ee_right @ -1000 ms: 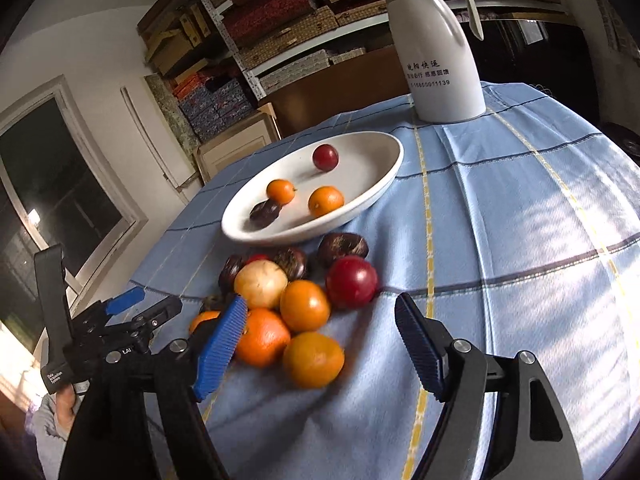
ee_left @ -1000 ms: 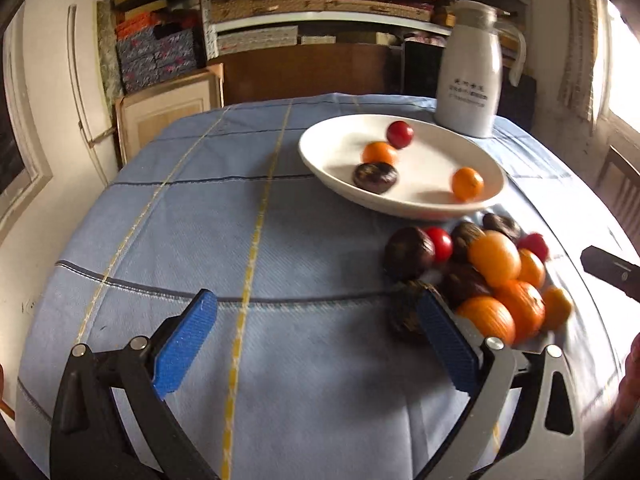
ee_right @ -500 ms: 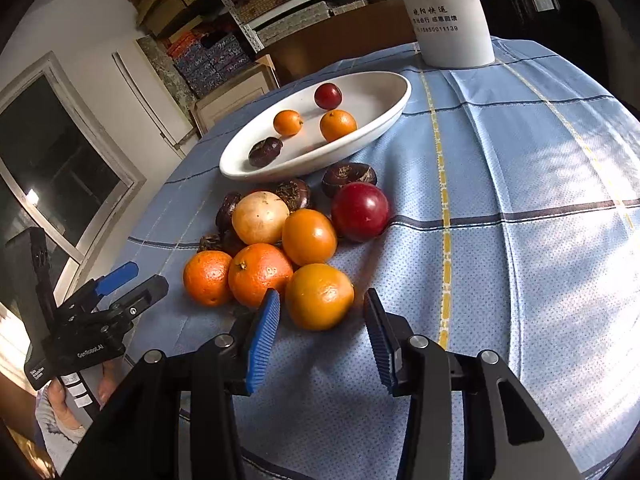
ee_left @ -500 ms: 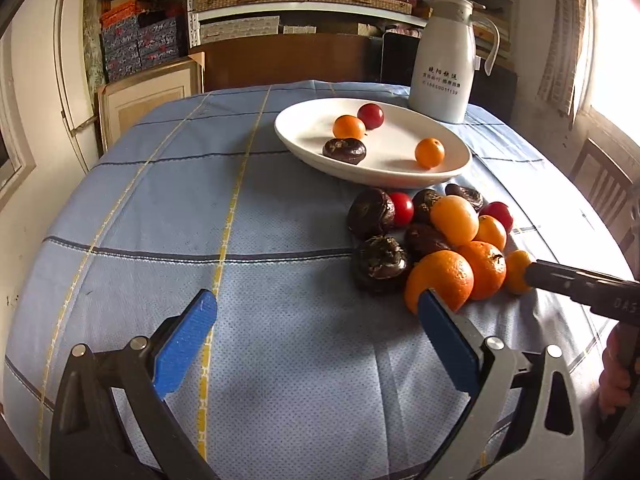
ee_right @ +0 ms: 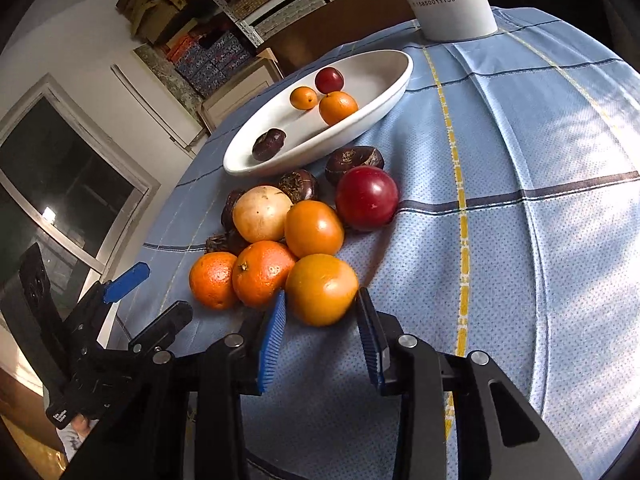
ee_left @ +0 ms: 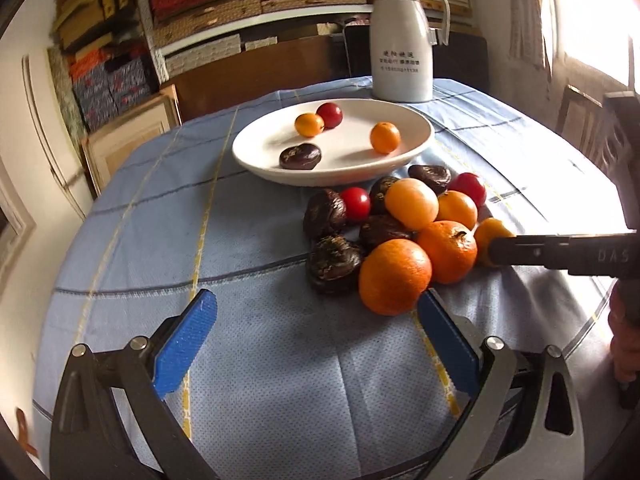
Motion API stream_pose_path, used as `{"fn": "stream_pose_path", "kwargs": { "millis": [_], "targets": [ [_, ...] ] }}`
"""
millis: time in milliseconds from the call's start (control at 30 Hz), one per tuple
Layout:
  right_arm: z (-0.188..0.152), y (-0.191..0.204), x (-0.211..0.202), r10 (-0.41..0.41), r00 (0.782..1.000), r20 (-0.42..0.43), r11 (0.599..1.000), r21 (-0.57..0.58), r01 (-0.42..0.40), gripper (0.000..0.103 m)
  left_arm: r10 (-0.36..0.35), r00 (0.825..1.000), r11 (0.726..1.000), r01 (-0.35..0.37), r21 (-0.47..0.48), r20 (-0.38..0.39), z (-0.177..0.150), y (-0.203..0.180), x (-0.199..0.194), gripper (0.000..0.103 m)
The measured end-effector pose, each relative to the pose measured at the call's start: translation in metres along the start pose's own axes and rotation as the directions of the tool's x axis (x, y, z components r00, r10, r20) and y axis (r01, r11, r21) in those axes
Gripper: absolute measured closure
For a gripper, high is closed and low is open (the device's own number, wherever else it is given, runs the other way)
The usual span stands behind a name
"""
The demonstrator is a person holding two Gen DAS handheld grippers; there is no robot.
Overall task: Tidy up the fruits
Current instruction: 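Grasp a large orange with the left tool while the right tool grasps another orange, then place both oranges on the white plate and open both tools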
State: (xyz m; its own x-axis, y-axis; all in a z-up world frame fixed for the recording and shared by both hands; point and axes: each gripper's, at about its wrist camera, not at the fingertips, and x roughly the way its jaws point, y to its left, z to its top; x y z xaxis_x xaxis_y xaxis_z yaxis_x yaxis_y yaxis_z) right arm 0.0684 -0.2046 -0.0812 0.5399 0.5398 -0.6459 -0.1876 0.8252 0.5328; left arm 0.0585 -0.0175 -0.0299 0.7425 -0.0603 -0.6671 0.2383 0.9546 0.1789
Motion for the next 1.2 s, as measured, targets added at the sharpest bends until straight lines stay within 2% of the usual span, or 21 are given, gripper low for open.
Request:
{"fn": "stream_pose_path", "kwargs": {
  "millis": [167,233,300,400,467,533,633,800,867,967,1067,1200],
  "targets": [
    [0.0,-0.001,0.0,0.008,1.0,0.001,1.0,0.008,-0.008,0.067,-0.05,0.999,0.995,0.049,0.091,0.007,0.006,-0.023,0.003,0.005],
    [0.001,-0.002,0.0,0.011,1.0,0.0,1.0,0.012,-0.011,0.067,-0.068,0.998,0.991,0.068,0.119,0.0,0.009,-0.028,0.008,0.01],
    [0.002,-0.003,0.001,0.012,1.0,-0.001,1.0,0.012,-0.012,0.067,-0.105,0.994,0.985,0.107,0.135,-0.025,0.012,-0.031,0.014,0.038],
    [0.002,-0.003,0.001,0.012,1.0,-0.001,1.0,0.013,-0.012,0.066,-0.186,0.98,0.975,0.193,0.113,-0.072,0.015,-0.028,0.025,0.049],
    [0.002,-0.003,0.001,0.012,1.0,-0.001,1.0,0.012,-0.012,0.066,-0.234,0.969,0.966,0.241,0.091,-0.078,0.016,-0.023,0.027,0.05],
    [0.002,-0.003,0.001,0.013,1.0,0.0,1.0,0.014,-0.013,0.066,-0.251,0.965,0.963,0.257,0.083,-0.077,0.016,-0.021,0.028,0.052],
    [0.002,-0.004,0.002,0.019,1.0,0.001,1.0,0.017,-0.019,0.067,-0.233,0.97,0.967,0.238,0.086,-0.067,0.013,-0.022,0.027,0.061],
    [0.002,-0.006,0.001,0.025,1.0,0.003,0.999,0.022,-0.025,0.067,-0.304,0.95,0.952,0.305,0.008,-0.07,0.005,-0.008,0.019,0.061],
    [0.002,-0.006,0.0,0.024,1.0,0.009,0.999,0.023,-0.024,0.067,-0.305,0.95,0.952,0.304,-0.022,-0.066,0.002,-0.001,0.016,0.061],
    [0.002,-0.007,-0.007,0.028,0.998,0.051,0.999,0.026,-0.03,0.067,-0.275,0.961,0.961,0.274,-0.039,-0.022,0.006,0.008,0.006,0.061],
    [0.008,-0.002,-0.018,0.017,0.993,0.117,1.0,-0.002,-0.017,0.067,-0.23,0.973,0.972,0.231,-0.05,0.016,0.027,0.02,0.003,0.061],
    [0.043,0.009,-0.023,0.003,0.988,0.153,1.0,-0.02,0.0,0.067,-0.172,0.984,0.983,0.174,-0.061,0.04,0.065,0.032,0.016,0.061]
  ]
}}
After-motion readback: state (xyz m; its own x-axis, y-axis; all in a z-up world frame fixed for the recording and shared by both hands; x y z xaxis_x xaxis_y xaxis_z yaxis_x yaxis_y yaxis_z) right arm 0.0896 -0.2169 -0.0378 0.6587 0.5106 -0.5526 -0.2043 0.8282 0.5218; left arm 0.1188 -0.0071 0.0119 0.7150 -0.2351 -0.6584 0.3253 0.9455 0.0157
